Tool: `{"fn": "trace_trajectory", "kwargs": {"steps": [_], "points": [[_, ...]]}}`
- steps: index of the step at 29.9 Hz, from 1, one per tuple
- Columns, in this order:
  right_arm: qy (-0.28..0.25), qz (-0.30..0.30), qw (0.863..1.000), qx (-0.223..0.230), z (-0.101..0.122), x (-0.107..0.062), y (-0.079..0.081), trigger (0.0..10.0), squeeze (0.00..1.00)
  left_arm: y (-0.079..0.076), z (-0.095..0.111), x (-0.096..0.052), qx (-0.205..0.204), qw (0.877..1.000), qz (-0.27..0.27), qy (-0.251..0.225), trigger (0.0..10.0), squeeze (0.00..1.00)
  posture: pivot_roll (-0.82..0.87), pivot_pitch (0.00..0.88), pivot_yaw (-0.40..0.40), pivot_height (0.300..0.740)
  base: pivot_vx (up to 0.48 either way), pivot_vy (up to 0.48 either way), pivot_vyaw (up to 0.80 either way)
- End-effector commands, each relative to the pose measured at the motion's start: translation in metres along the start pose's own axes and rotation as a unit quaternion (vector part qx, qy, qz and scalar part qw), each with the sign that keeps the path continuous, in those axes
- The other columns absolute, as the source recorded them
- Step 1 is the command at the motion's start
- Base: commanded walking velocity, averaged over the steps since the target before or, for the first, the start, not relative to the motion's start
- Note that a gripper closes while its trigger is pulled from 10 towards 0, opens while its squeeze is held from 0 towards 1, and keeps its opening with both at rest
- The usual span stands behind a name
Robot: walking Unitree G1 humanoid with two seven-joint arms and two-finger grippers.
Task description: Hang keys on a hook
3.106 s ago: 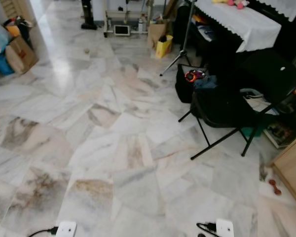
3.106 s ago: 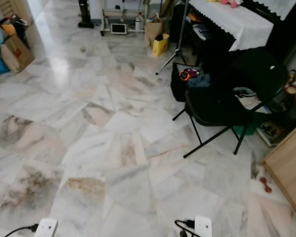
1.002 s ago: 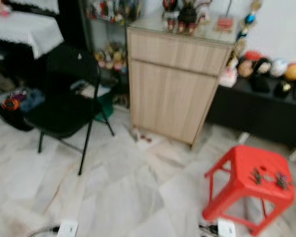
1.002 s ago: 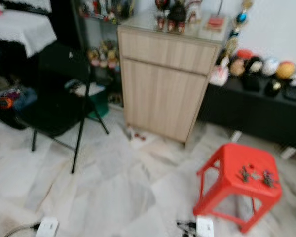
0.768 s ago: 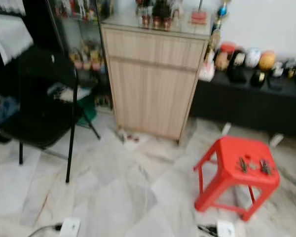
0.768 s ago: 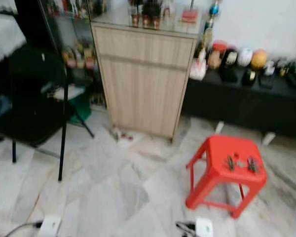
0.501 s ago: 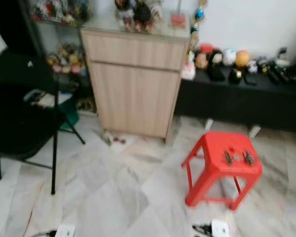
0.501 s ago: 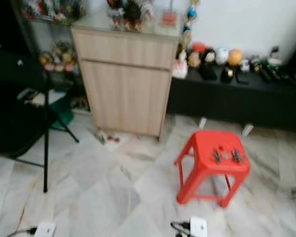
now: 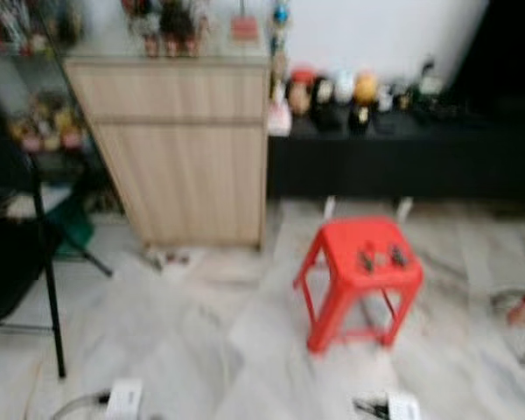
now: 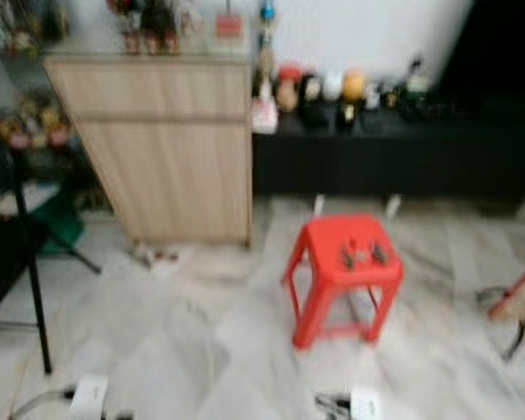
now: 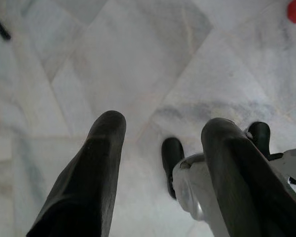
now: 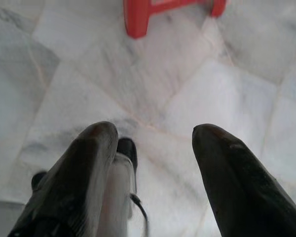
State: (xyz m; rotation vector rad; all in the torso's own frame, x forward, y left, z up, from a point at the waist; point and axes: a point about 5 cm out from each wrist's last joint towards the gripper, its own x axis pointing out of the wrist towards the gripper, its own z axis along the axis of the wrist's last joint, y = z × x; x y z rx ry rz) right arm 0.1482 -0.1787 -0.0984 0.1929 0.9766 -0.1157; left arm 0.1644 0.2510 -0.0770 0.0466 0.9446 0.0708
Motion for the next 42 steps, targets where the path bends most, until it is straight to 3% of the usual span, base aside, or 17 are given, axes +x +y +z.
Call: {"fn": "trace_trajectory", "kwargs": {"steps": [1, 11, 20, 42], "points": [[-0.012, -0.002, 1.0, 0.007, 0.0028, 0.0007, 0.0041, 10.0, 0.0, 0.0032, -0.0121, -0.0029, -0.014, 1.0, 0.006, 0.023, 10.0, 0.0, 0.02, 0.0, -0.051, 0.74, 0.0, 0.0, 0.0], [-0.007, -0.01, 1.0, 0.008, 0.0013, 0.0003, 0.0017, 10.0, 0.0, 0.0027, -0.0119, -0.003, -0.018, 1.0, 0.004, 0.017, 10.0, 0.0, 0.01, 0.0, -0.055, 0.74, 0.0, 0.0, 0.0], [-0.012, -0.009, 1.0, 0.007, 0.003, 0.0005, 0.0017, 10.0, 0.0, 0.0025, -0.0116, -0.0027, -0.02, 1.0, 0.006, 0.018, 10.0, 0.0, 0.01, 0.0, -0.056, 0.74, 0.269, 0.0, -0.46], [-0.02, -0.015, 1.0, 0.011, 0.0047, 0.0006, 0.0017, 10.0, 0.0, 0.0025, -0.0108, -0.0026, -0.024, 1.0, 0.004, 0.016, 10.0, 0.0, 0.01, 0.0, -0.057, 0.74, 0.299, 0.0, 0.0]]}}
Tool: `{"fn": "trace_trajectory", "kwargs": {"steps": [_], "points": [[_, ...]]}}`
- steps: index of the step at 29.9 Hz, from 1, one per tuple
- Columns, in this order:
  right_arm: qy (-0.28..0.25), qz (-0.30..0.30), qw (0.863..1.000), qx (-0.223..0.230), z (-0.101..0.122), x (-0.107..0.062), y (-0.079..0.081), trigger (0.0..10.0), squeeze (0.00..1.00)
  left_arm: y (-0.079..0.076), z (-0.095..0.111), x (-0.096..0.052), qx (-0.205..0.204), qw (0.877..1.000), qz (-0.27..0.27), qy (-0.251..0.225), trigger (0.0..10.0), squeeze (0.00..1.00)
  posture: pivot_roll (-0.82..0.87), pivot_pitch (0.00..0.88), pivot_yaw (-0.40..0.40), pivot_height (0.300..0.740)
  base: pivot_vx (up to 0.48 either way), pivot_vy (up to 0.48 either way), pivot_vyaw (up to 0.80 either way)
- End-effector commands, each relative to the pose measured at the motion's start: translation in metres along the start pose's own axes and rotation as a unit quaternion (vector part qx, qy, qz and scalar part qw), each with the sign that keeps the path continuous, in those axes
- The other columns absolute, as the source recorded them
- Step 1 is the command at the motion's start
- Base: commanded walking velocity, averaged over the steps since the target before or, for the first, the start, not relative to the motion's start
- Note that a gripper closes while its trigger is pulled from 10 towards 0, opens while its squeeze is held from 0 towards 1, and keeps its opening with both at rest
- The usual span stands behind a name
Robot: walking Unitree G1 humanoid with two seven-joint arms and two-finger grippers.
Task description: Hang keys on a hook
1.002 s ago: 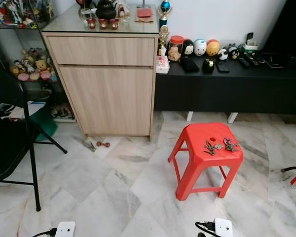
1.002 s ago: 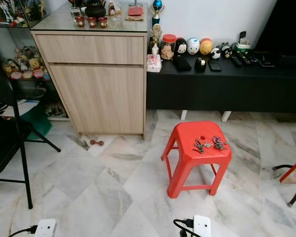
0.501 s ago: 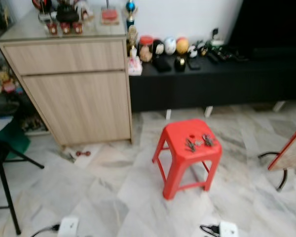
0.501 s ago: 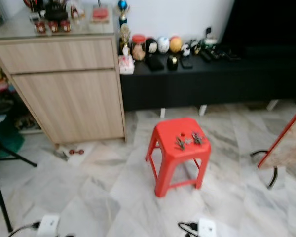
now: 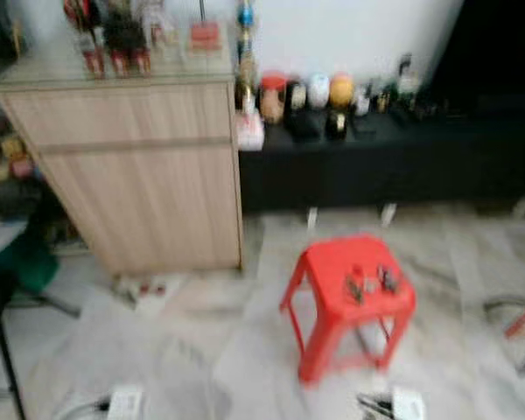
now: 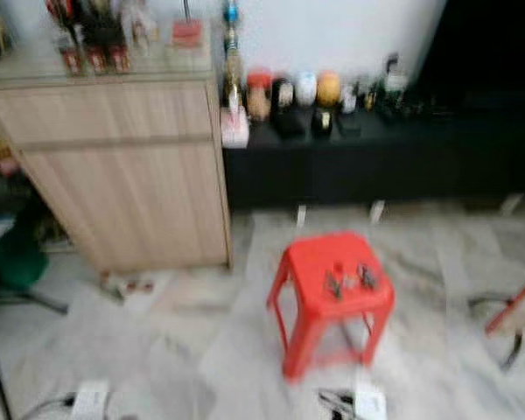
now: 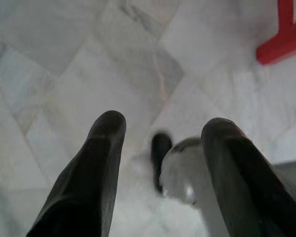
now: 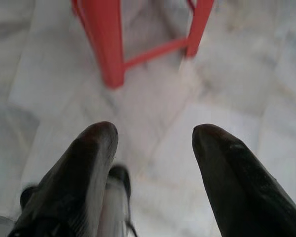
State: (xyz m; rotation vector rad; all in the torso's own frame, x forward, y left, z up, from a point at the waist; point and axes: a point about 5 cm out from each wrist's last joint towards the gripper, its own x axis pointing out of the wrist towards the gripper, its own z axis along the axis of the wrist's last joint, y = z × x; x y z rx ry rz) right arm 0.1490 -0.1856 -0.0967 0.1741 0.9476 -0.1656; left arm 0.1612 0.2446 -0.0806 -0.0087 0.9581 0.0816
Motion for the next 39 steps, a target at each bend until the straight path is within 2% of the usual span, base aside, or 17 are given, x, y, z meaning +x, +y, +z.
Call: {"fn": "trace_trajectory", "kwargs": {"steps": [1, 9, 13, 16, 23, 29, 33, 39], "points": [[-0.005, 0.008, 1.0, 0.008, 0.002, 0.001, 0.008, 10.0, 0.0, 0.009, -0.006, -0.003, 0.002, 1.0, 0.012, 0.009, 10.0, 0.0, 0.01, 0.0, -0.057, 0.74, 0.311, 0.0, 0.0], [-0.003, 0.007, 1.0, 0.007, 0.002, 0.001, 0.008, 10.0, 0.0, 0.009, -0.005, -0.003, 0.001, 1.0, 0.012, 0.009, 10.0, 0.0, 0.02, 0.0, -0.058, 0.74, 0.311, 0.0, 0.0], [-0.002, 0.009, 1.0, 0.005, 0.002, 0.001, 0.008, 10.0, 0.0, 0.009, -0.005, -0.003, 0.001, 1.0, 0.012, 0.008, 10.0, 0.0, 0.01, 0.0, -0.059, 0.74, 0.314, 0.0, -0.77], [-0.006, 0.007, 1.0, 0.003, 0.002, 0.001, 0.007, 10.0, 0.0, 0.009, -0.006, -0.003, 0.002, 1.0, 0.012, 0.008, 10.0, 0.0, 0.02, 0.0, -0.059, 0.74, 0.305, 0.0, 0.0], [-0.027, -0.012, 1.0, 0.001, 0.004, 0.0, 0.005, 10.0, 0.0, 0.009, -0.007, -0.003, 0.005, 1.0, 0.014, 0.012, 10.0, 0.0, 0.01, 0.0, -0.059, 0.74, 0.0, 0.0, 0.0], [-0.047, -0.002, 0.998, 0.031, 0.007, 0.0, 0.006, 10.0, 0.0, 0.008, -0.006, -0.003, 0.0, 1.0, 0.014, 0.008, 10.0, 0.0, 0.03, 0.0, -0.069, 0.74, 0.0, 0.0, 0.0], [-0.085, 0.001, 0.996, 0.018, 0.018, 0.0, 0.007, 10.0, 0.0, 0.007, -0.002, -0.002, -0.008, 1.0, 0.017, 0.0, 10.0, 0.0, 0.03, 0.0, -0.077, 0.74, 0.0, 0.0, 0.0], [-0.13, 0.004, 0.991, 0.026, 0.033, 0.0, 0.009, 10.0, 0.0, 0.004, 0.005, 0.001, -0.019, 1.0, 0.021, -0.009, 10.0, 0.0, 0.01, 0.0, -0.077, 0.74, 0.0, 0.0, 0.0]]}}
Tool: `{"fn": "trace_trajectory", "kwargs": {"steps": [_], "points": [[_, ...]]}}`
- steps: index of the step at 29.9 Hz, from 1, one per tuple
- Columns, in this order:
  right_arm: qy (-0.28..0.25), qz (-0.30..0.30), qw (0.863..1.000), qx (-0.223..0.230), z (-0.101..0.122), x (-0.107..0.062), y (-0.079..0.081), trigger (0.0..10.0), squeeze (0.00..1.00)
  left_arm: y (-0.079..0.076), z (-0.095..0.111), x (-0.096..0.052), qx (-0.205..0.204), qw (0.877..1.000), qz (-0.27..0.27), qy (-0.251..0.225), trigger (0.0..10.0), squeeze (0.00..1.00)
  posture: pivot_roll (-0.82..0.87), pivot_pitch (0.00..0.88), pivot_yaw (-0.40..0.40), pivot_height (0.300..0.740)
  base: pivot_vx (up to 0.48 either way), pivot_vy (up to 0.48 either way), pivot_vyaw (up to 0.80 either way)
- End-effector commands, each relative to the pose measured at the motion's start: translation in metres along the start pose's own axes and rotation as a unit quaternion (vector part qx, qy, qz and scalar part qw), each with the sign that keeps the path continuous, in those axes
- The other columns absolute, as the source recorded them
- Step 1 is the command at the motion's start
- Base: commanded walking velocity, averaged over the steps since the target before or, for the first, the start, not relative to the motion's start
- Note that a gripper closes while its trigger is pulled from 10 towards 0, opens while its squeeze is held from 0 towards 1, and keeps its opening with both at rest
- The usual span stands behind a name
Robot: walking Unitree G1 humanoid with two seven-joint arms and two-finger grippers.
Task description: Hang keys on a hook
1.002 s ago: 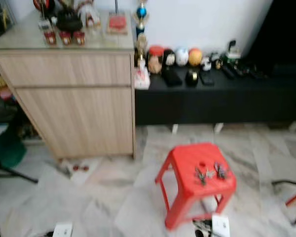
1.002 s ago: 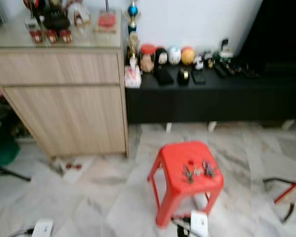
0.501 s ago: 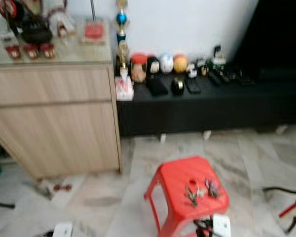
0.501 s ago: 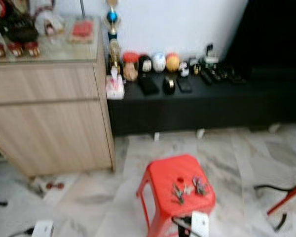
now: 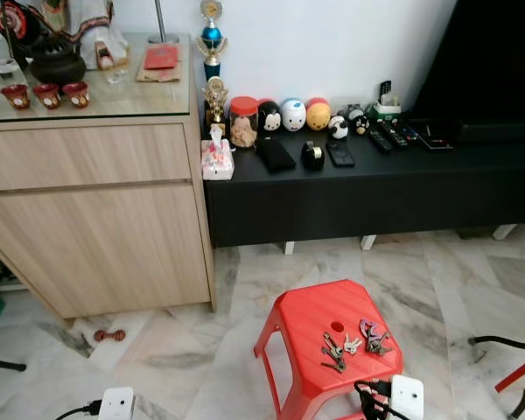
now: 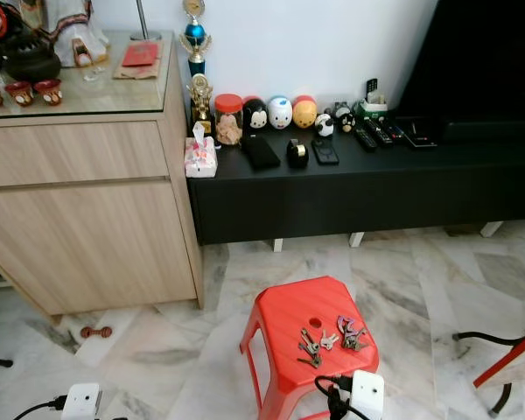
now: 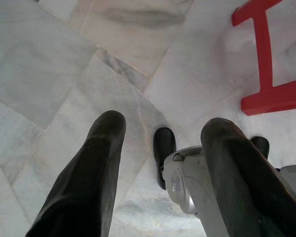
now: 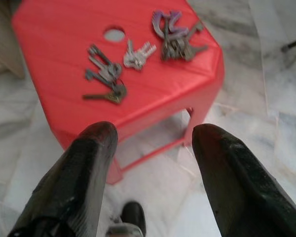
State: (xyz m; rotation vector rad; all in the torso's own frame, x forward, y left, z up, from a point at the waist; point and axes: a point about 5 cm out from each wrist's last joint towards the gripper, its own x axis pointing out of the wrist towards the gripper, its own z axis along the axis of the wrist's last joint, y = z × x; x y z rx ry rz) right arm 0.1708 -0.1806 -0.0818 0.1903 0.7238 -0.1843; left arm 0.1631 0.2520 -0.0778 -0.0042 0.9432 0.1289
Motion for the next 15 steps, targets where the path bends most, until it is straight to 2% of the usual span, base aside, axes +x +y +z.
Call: {"fn": "trace_trajectory", "kwargs": {"steps": [1, 6, 8, 12, 15], "points": [[-0.025, -0.005, 1.0, 0.007, 0.0097, 0.0025, -0.0009, 10.0, 0.0, -0.0039, 0.0024, 0.0014, -0.012, 1.0, 0.0, -0.003, 10.0, 0.0, 0.01, 0.0, -0.076, 0.74, 0.0, 0.0, 0.0], [-0.062, 0.002, 0.998, 0.002, 0.0158, 0.0014, 0.0, 10.0, 0.0, -0.003, 0.0022, 0.0012, -0.022, 1.0, 0.005, -0.005, 10.0, 0.0, 0.0, 0.0, -0.065, 0.74, 0.0, 0.0, 0.0], [-0.08, 0.004, 0.997, -0.023, 0.0184, 0.0001, -0.0004, 10.0, 0.0, -0.0025, 0.0005, 0.0008, -0.02, 1.0, 0.004, -0.002, 10.0, 0.0, 0.0, 0.0, -0.068, 0.74, 0.0, 0.0, 0.0], [-0.091, 0.005, 0.996, -0.022, 0.018, -0.0017, -0.001, 10.0, 0.0, -0.0012, -0.0014, 0.0, -0.022, 1.0, 0.006, -0.003, 10.0, 0.0, 0.01, 0.0, -0.079, 0.74, 0.0, 0.0, 0.0], [-0.105, 0.008, 0.994, -0.041, 0.0187, -0.0035, -0.001, 10.0, 0.0, -0.0003, -0.0032, -0.0007, -0.024, 1.0, 0.01, -0.005, 10.0, 0.0, 0.04, 0.0, -0.085, 0.74, 0.0, 0.0, 0.0]]}}
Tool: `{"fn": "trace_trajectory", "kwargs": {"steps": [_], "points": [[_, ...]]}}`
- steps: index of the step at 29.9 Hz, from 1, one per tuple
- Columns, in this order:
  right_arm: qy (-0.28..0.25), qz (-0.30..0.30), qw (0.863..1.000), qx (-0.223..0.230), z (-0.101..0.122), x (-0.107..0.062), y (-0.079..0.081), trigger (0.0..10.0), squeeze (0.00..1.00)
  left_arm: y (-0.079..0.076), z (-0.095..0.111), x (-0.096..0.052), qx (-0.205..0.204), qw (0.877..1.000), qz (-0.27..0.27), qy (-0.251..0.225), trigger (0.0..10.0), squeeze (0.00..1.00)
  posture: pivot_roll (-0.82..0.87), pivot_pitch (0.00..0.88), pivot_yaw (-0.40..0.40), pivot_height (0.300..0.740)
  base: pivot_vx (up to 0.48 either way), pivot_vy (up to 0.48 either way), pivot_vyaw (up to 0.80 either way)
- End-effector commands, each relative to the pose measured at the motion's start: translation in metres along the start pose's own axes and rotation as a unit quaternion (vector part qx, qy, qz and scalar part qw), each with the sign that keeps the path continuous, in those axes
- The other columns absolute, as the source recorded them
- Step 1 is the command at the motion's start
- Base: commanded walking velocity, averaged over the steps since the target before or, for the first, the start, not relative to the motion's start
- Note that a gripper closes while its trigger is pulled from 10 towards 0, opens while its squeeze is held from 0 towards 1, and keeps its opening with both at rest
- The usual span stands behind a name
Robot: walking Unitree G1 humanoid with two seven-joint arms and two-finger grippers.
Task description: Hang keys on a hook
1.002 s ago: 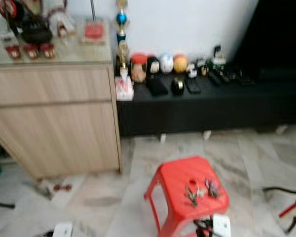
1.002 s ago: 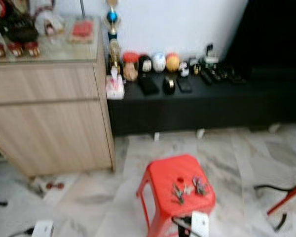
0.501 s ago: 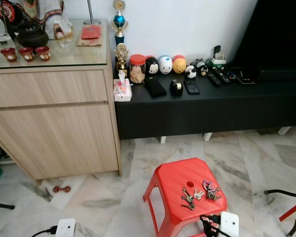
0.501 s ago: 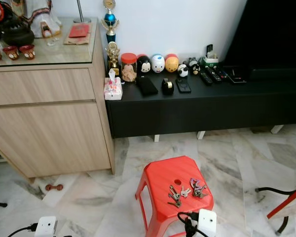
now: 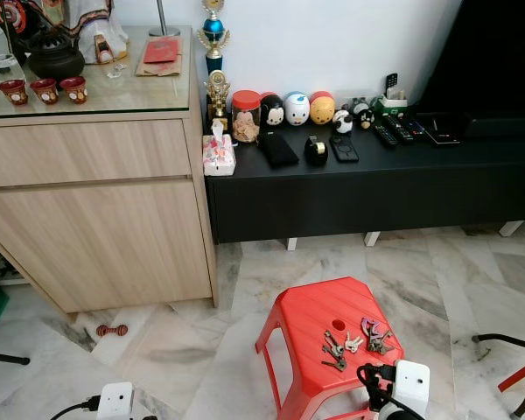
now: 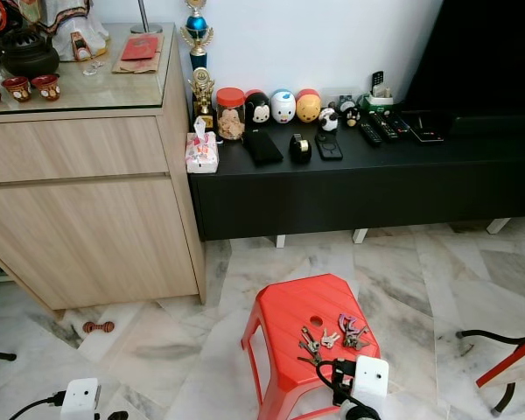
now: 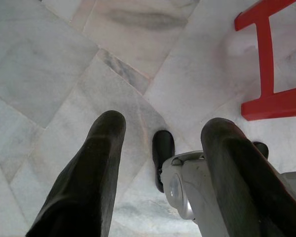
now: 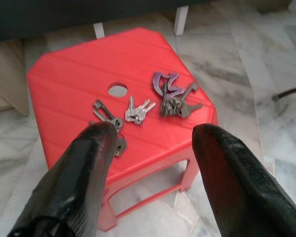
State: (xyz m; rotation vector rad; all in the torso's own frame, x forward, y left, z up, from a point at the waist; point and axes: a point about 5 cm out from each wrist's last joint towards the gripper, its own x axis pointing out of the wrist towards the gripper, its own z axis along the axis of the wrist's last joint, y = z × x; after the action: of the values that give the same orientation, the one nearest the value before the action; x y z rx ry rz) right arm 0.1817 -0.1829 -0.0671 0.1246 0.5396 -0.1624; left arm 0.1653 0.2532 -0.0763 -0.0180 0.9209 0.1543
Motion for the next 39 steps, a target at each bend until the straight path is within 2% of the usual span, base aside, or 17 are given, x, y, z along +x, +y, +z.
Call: {"fn": "trace_trajectory", "kwargs": {"steps": [1, 6, 7, 8, 9, 10, 11, 12, 14, 19, 23, 25, 27, 29, 39], "points": [[-0.015, 0.002, 1.0, -0.016, 0.001, -0.002, -0.003, 10.0, 0.0, -0.001, -0.006, -0.001, -0.012, 1.0, 0.003, 0.005, 10.0, 0.0, 0.04, 0.0, -0.085, 0.74, 0.0, 0.0, 0.0], [-0.037, 0.018, 0.998, -0.037, 0.004, -0.004, -0.002, 10.0, 0.0, 0.0, -0.009, -0.002, -0.021, 1.0, 0.009, 0.002, 10.0, 0.0, 0.05, 0.0, -0.097, 0.74, 0.0, 0.0, 0.0], [-0.122, 0.028, 0.99, -0.06, 0.056, 0.021, 0.007, 10.0, 0.0, 0.0, -0.012, -0.003, -0.024, 1.0, 0.013, 0.005, 10.0, 0.0, 0.07, 0.0, -0.104, 0.74, 0.0, 0.0, 0.0], [-0.176, 0.032, 0.982, -0.061, 0.092, 0.033, 0.016, 10.0, 0.0, 0.0, -0.013, -0.003, -0.026, 1.0, 0.013, 0.007, 10.0, 0.0, 0.07, 0.0, -0.108, 0.74, 0.0, 0.0, 0.0], [-0.211, 0.035, 0.975, -0.059, 0.115, 0.038, 0.021, 10.0, 0.0, 0.0, -0.014, -0.003, -0.027, 1.0, 0.013, 0.007, 10.0, 0.0, 0.07, 0.0, -0.111, 0.74, 0.0, 0.0, 0.0], [-0.211, 0.035, 0.975, -0.059, 0.115, 0.038, 0.021, 10.0, 0.0, 0.0, -0.014, -0.003, -0.027, 1.0, 0.013, 0.007, 10.0, 0.0, 0.07, 0.0, -0.111, 0.74, 0.0, 0.0, 0.0], [-0.261, 0.038, 0.963, -0.059, 0.147, 0.04, 0.029, 10.0, 0.0, -0.011, -0.011, -0.002, -0.025, 1.0, 0.004, -0.009, 10.0, 0.0, 0.07, 0.0, -0.118, 0.74, 0.0, 0.0, 0.0], [-0.274, 0.038, 0.959, -0.058, 0.154, 0.04, 0.03, 10.0, 0.0, -0.029, -0.005, 0.001, -0.022, 0.999, -0.007, -0.033, 10.0, 0.0, 0.08, 0.0, -0.126, 0.74, 0.0, 0.0, 0.0], [-0.274, 0.039, 0.959, -0.059, 0.154, 0.041, 0.032, 10.0, 0.0, -0.033, -0.005, 0.001, -0.024, 0.999, -0.008, -0.038, 10.0, 0.0, 0.08, 0.0, -0.132, 0.74, 0.0, 0.0, 0.0], [-0.283, 0.055, 0.956, -0.06, 0.157, 0.04, 0.038, 10.0, 0.0, -0.033, -0.009, 0.0, -0.027, 0.999, -0.007, -0.036, 10.0, 0.0, 0.08, 0.0, -0.131, 0.74, 0.0, 0.0, 0.0], [-0.301, 0.052, 0.949, -0.08, 0.16, 0.032, 0.038, 10.0, 0.0, -0.033, -0.01, 0.0, -0.023, 0.999, -0.008, -0.032, 10.0, 0.0, 0.07, 0.0, -0.125, 0.74, 0.0, 0.0, 0.0], [-0.294, 0.047, 0.951, -0.08, 0.149, 0.027, 0.032, 10.0, 0.0, -0.034, -0.01, 0.0, -0.021, 0.999, -0.008, -0.031, 10.0, 0.0, 0.07, 0.0, -0.12, 0.74, 0.0, 0.0, 0.0], [-0.268, 0.041, 0.959, -0.082, 0.127, 0.019, 0.023, 10.0, 0.0, -0.034, -0.009, 0.0, -0.017, 0.999, -0.01, -0.03, 10.0, 0.0, 0.05, 0.0, -0.112, 0.74, 0.0, 0.0, 0.0], [-0.251, 0.039, 0.963, -0.085, 0.115, 0.018, 0.019, 10.0, 0.0, -0.035, -0.008, 0.001, -0.011, 0.999, -0.013, -0.029, 10.0, 0.0, 0.05, 0.0, -0.111, 0.74, 0.0, 0.0, 0.0], [-0.259, 0.025, 0.962, -0.081, 0.138, 0.029, 0.027, 10.0, 0.0, -0.039, -0.004, 0.002, -0.012, 0.999, -0.017, -0.037, 10.0, 0.0, 0.05, 0.0, -0.129, 0.74, 0.0, 0.0, 0.0]]}}
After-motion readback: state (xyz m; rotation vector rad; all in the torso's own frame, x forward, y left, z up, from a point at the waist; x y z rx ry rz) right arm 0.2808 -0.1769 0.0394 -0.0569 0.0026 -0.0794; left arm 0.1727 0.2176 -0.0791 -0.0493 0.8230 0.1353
